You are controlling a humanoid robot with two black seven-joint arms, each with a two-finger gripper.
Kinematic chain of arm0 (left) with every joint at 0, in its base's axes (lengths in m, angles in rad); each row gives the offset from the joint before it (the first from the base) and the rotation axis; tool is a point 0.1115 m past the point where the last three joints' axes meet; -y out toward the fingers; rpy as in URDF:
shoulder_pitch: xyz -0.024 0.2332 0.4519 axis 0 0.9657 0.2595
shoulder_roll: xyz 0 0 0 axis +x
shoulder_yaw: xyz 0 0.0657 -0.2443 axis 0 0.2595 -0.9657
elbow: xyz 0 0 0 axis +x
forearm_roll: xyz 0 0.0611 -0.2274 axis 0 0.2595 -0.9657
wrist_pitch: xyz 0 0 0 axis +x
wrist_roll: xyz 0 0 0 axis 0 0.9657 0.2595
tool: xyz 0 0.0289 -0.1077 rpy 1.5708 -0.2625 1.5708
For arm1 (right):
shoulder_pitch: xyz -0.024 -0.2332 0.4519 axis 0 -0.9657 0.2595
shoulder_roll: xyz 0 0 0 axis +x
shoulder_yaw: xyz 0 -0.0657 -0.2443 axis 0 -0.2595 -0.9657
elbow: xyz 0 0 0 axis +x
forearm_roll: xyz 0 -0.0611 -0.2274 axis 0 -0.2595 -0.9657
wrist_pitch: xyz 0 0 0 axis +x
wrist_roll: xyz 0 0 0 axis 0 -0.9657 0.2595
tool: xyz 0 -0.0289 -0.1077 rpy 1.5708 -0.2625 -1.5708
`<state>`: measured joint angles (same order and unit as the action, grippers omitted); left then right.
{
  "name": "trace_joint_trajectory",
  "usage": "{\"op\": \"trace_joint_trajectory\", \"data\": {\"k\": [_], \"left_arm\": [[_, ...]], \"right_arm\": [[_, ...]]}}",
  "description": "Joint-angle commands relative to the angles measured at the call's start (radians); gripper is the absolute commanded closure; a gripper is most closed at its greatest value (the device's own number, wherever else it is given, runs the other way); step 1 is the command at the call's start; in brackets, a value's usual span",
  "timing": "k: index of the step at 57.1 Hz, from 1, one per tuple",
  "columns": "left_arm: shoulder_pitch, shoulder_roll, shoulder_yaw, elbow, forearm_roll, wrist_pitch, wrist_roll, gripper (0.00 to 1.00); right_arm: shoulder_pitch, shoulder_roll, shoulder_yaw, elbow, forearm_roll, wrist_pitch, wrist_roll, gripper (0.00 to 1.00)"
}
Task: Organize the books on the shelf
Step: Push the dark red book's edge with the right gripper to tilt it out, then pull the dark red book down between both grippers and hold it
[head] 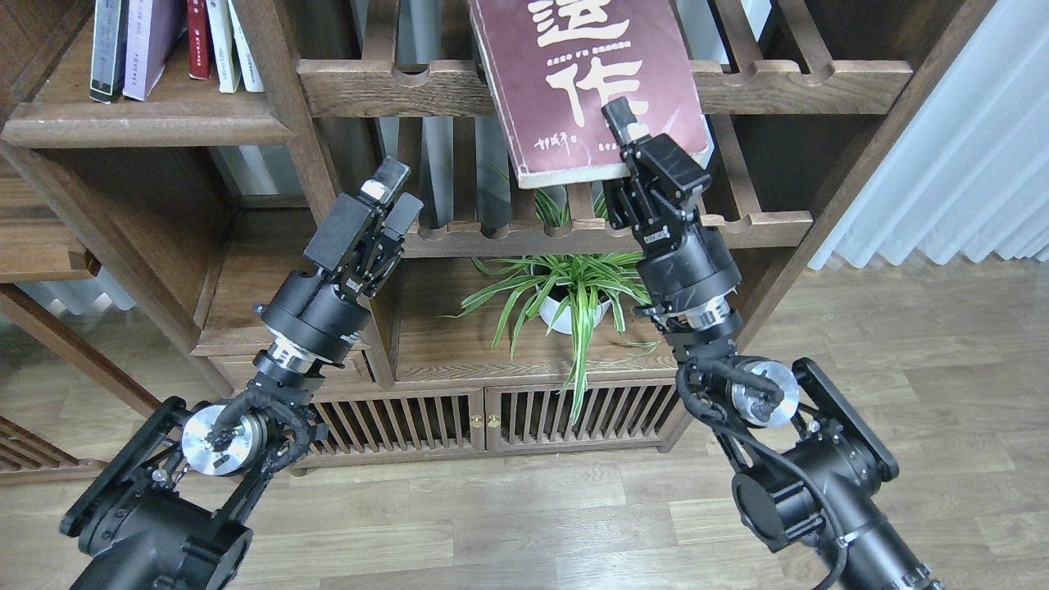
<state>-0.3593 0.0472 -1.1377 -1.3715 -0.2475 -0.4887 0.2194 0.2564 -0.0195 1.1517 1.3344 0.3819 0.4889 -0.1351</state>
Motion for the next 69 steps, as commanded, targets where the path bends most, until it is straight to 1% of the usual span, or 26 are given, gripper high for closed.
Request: {"op": "trace_joint_trajectory", "data": {"k": [1,5,6,10,19,33,41,51,62,69], "left_arm": [[-0.013,0.06,0.007,-0.005,-0.056,0.0,0.001,0.05],[-0.015,0.098,0.013,-0.005,-0.085,0.0,0.003,0.05],[-0.016,0.123,0.019,-0.006,-0.116,0.0,0.011,0.05],[-0.017,0.135,0.033,-0.006,-0.136,0.0,0.018,0.06],[-0.02,0.171,0.068,-0.006,-0.168,0.0,0.02,0.06],[-0.021,0.178,0.095,-0.008,-0.211,0.0,0.021,0.07],[-0.021,0.178,0.115,-0.008,-0.217,0.0,0.035,0.07],[-0.021,0.177,0.131,-0.008,-0.217,0.0,0.044,0.1],[-0.023,0.178,0.151,-0.008,-0.217,0.0,0.046,0.11],[-0.026,0.181,0.153,-0.008,-0.217,0.0,0.057,0.13]], "right_arm": [[-0.005,-0.005,-0.021,0.0,0.0,0.0,0.0,0.98],[-0.005,-0.005,-0.035,0.0,0.0,0.0,0.002,0.98],[-0.006,-0.007,-0.052,0.0,0.0,0.0,0.0,0.98],[-0.011,-0.007,-0.07,0.0,0.0,0.0,0.0,0.98],[-0.014,-0.007,-0.115,0.0,0.0,0.0,0.0,0.98],[-0.023,-0.011,-0.179,0.0,0.0,0.0,0.0,0.98],[-0.023,-0.013,-0.196,0.0,-0.001,0.0,0.0,0.98],[-0.025,-0.014,-0.221,-0.001,-0.003,0.0,0.0,0.98],[-0.025,-0.04,-0.265,0.0,-0.005,0.0,0.0,0.98],[-0.025,-0.039,-0.268,0.0,-0.006,0.0,0.0,0.98]]}}
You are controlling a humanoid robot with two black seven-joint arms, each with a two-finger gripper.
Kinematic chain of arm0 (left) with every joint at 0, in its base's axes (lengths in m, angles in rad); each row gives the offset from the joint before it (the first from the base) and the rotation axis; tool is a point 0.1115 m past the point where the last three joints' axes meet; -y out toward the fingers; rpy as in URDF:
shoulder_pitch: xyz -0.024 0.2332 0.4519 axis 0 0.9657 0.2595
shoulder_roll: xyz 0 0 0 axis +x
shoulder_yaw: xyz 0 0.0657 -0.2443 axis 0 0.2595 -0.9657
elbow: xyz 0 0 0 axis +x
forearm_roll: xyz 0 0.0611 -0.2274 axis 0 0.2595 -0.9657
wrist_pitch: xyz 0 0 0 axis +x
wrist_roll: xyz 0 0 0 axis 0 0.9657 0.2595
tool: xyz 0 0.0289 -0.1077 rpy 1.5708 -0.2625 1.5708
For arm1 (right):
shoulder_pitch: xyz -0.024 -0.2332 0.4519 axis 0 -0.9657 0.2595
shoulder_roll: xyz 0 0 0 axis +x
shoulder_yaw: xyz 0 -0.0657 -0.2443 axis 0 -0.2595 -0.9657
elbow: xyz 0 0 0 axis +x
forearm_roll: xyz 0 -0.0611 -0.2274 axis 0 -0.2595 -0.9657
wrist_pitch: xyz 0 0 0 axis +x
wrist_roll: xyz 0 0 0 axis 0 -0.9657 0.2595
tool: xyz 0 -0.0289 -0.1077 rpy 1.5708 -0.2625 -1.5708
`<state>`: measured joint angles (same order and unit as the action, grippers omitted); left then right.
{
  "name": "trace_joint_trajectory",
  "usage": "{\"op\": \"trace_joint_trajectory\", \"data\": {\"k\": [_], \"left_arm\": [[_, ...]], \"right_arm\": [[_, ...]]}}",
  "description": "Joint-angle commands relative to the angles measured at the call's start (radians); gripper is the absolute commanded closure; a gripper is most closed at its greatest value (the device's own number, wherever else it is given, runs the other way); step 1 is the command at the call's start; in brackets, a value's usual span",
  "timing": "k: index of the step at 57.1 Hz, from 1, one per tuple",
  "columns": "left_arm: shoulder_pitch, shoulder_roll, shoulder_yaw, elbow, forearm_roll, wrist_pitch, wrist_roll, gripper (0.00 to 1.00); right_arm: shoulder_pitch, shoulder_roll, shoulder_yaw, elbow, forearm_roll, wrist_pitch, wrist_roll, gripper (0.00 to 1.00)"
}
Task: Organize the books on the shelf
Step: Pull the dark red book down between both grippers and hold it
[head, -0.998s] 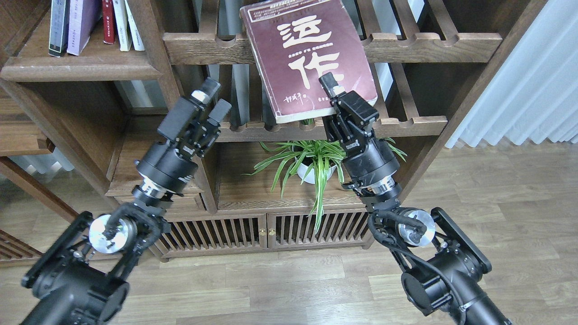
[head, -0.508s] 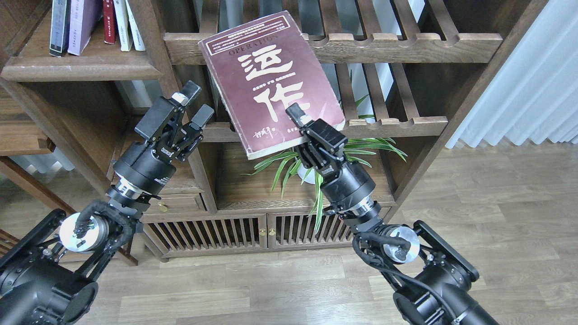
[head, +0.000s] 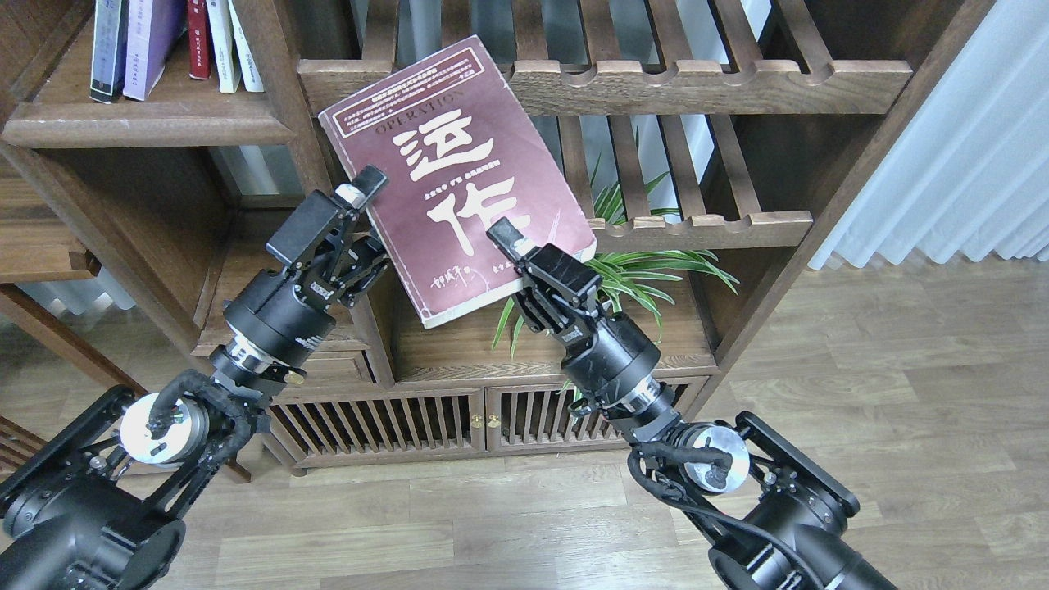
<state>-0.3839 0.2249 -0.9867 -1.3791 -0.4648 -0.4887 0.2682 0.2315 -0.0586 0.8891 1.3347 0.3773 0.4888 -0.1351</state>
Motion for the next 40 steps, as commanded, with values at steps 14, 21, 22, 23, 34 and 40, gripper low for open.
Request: {"op": "trace_joint_trajectory", "data": {"k": [14,21,22,23,34,40], "left_arm": [[-0.004,0.016,0.019,0.0,0.0,0.0,0.043,0.25],[-0.006,0.019,0.02,0.0,0.0,0.0,0.057,0.41],[-0.006,0.019,0.02,0.0,0.0,0.0,0.057,0.42],[-0.007,0.018,0.02,0.0,0.0,0.0,0.057,0.44],[-0.007,0.018,0.022,0.002,0.0,0.0,0.055,0.69],[-0.006,0.019,0.022,0.003,-0.001,0.0,0.051,0.87]], "right_arm": [[0.003,0.005,-0.018,0.011,-0.003,0.0,0.002,0.98],[0.003,0.005,-0.018,0.011,-0.003,0.0,0.0,0.98],[0.003,0.005,-0.018,0.011,-0.003,0.0,0.0,0.98],[0.003,0.005,-0.018,0.011,-0.003,0.0,0.0,0.98],[0.002,0.006,-0.024,0.011,-0.005,0.0,0.0,0.98],[0.003,0.008,-0.039,0.011,-0.005,0.0,0.002,0.98]]}}
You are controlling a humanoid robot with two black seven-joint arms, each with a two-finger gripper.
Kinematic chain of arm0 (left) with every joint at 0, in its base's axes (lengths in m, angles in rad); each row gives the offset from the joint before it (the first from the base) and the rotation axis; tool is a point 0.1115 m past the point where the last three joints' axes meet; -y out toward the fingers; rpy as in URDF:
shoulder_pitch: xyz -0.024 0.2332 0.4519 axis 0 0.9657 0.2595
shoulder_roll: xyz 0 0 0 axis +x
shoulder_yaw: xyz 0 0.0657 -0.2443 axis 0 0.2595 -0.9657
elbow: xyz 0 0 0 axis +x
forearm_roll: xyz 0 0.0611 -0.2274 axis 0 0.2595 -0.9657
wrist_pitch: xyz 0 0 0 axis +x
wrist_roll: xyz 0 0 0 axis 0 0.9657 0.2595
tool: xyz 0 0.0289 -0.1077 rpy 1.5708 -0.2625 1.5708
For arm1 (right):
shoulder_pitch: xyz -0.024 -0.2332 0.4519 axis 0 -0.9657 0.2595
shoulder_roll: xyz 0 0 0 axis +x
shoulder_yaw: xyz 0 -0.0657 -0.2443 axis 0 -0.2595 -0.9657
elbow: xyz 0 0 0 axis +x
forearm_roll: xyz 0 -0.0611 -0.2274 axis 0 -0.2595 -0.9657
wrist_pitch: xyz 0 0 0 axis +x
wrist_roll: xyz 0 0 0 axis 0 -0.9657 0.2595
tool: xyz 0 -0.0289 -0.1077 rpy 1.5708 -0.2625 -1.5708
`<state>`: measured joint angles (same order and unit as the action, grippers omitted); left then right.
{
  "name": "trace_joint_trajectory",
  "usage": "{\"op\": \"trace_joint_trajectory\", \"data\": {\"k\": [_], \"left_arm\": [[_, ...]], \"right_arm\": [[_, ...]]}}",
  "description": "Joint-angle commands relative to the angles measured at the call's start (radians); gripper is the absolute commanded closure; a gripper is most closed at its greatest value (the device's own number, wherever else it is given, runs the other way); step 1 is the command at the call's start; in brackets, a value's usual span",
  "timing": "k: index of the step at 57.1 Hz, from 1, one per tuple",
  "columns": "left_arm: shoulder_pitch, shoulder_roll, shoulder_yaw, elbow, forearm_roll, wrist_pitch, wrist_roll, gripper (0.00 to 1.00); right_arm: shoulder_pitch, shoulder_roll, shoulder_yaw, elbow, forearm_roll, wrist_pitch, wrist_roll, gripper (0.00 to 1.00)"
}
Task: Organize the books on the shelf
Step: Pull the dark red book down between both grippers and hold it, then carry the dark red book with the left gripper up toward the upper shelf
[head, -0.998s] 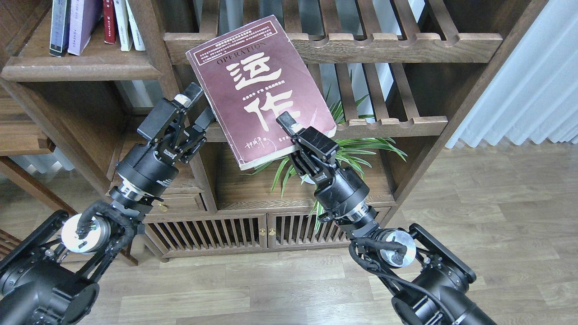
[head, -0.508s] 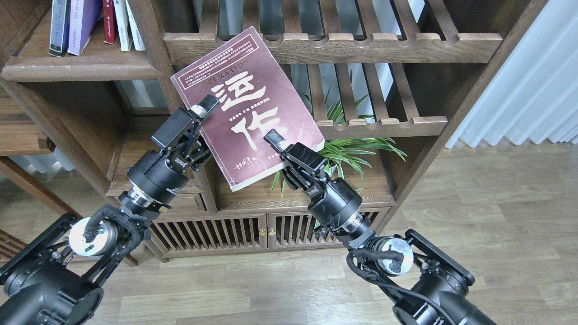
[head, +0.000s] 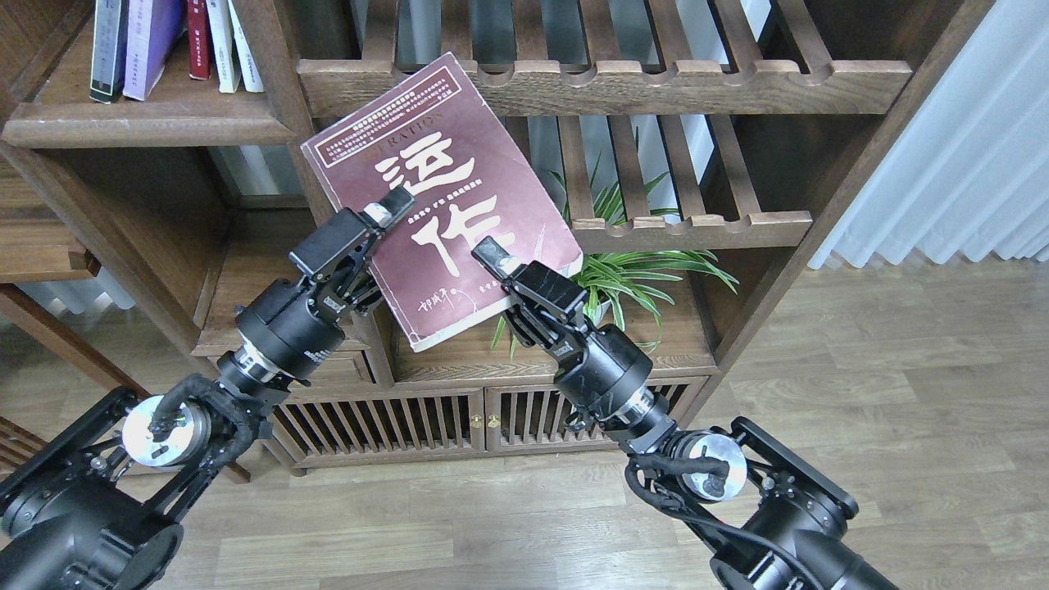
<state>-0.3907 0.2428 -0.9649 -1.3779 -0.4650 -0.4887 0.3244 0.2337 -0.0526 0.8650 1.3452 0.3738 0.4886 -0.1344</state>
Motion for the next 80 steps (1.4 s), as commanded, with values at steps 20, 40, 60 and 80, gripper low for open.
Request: {"op": "trace_joint_trajectory", "data": {"k": [20,40,60,80], "left_arm": [[0.012,0.021,-0.002,0.007,-0.001,0.0,-0.007,0.93],[0.012,0.023,0.0,0.007,-0.001,0.0,-0.007,0.94],[0.01,0.076,0.003,-0.001,0.003,0.0,-0.005,0.94],[-0.04,0.231,0.005,-0.003,0.085,0.0,0.001,0.96]], "right_arm": [[0.007,0.005,-0.029,0.0,-0.004,0.0,0.001,0.96],[0.004,-0.006,-0.027,0.0,-0.027,0.0,0.003,0.6],[-0.005,-0.01,0.077,-0.009,-0.027,0.0,0.016,0.23],[-0.04,-0.016,0.235,-0.044,-0.03,0.0,0.019,0.2]]}}
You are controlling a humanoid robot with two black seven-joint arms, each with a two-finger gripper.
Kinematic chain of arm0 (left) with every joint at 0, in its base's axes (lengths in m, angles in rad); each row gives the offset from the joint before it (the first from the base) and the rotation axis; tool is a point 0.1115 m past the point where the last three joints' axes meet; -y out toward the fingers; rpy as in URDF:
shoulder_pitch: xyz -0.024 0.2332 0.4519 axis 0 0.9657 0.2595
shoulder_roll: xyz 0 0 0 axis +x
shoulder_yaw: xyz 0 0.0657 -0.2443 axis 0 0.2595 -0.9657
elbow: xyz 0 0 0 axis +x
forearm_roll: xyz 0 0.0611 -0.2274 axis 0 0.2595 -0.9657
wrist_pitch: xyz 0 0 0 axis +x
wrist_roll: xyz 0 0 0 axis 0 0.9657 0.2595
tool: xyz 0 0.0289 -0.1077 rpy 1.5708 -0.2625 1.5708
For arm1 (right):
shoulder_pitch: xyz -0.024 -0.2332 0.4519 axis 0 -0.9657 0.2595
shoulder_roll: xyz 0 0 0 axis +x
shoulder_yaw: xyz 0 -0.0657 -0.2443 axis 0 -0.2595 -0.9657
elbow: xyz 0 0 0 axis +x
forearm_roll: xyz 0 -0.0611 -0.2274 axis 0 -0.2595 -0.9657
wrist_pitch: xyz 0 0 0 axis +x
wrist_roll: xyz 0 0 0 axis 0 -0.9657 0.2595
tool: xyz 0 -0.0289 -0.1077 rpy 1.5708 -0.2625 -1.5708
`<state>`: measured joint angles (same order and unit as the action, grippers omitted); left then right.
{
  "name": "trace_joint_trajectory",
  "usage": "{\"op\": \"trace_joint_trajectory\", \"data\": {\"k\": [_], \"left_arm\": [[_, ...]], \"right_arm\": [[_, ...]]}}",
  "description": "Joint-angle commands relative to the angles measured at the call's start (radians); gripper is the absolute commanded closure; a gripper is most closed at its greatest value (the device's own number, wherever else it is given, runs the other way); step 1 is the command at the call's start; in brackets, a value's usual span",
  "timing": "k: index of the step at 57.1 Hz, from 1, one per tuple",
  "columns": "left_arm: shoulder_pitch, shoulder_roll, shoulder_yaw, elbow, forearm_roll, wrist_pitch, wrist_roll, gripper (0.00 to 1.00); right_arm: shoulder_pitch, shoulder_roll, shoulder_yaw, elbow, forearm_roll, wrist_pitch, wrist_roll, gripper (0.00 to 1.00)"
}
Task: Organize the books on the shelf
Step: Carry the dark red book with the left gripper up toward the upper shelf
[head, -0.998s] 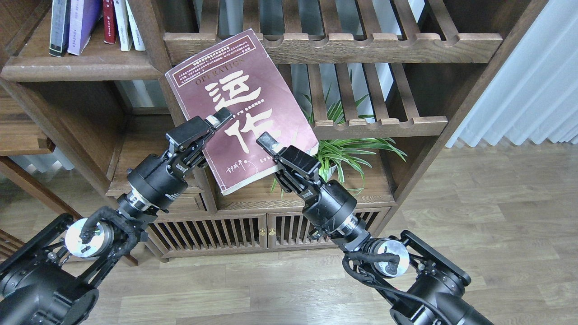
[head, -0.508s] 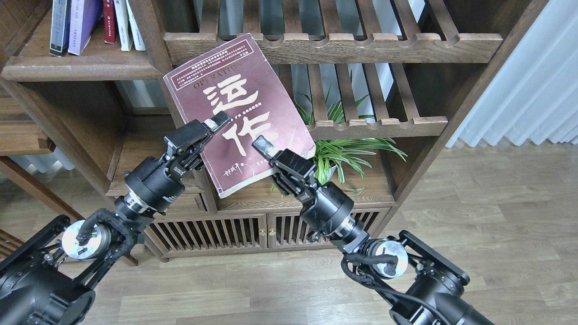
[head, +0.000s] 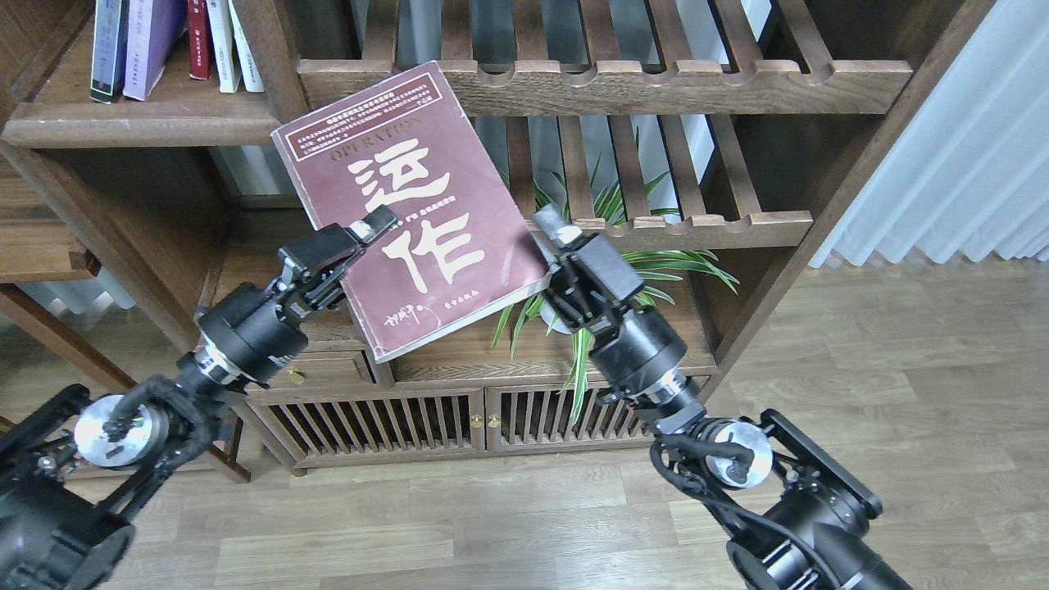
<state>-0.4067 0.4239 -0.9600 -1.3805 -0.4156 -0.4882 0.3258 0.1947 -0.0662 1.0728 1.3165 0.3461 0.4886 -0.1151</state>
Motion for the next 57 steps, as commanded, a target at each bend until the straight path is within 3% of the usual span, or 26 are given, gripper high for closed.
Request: {"op": "trace_joint_trajectory", "data": {"k": [1,15,25,33,57], "left_arm": [[-0.03,0.061,0.0,0.0,0.038,0.0,-0.001,0.96],[-0.049,0.23,-0.005,0.0,0.063,0.0,-0.001,0.98],[-0.049,0.378,-0.037,0.0,0.066,0.0,-0.042,1.0],[-0.052,0.464,-0.065,0.0,0.066,0.0,-0.042,1.0],[-0.147,0.532,-0.213,0.0,0.069,0.0,-0.027,1.0]], "right_arm": [[-0.001,-0.004,0.029,-0.017,-0.002,0.0,0.0,0.2],[-0.001,-0.006,0.022,-0.019,-0.007,0.0,0.0,0.2],[0.0,-0.001,0.015,-0.019,-0.009,0.0,0.0,0.2],[0.008,0.005,0.013,-0.019,-0.013,0.0,-0.001,0.2],[0.005,0.009,0.01,-0.023,-0.032,0.0,-0.001,0.2]]}}
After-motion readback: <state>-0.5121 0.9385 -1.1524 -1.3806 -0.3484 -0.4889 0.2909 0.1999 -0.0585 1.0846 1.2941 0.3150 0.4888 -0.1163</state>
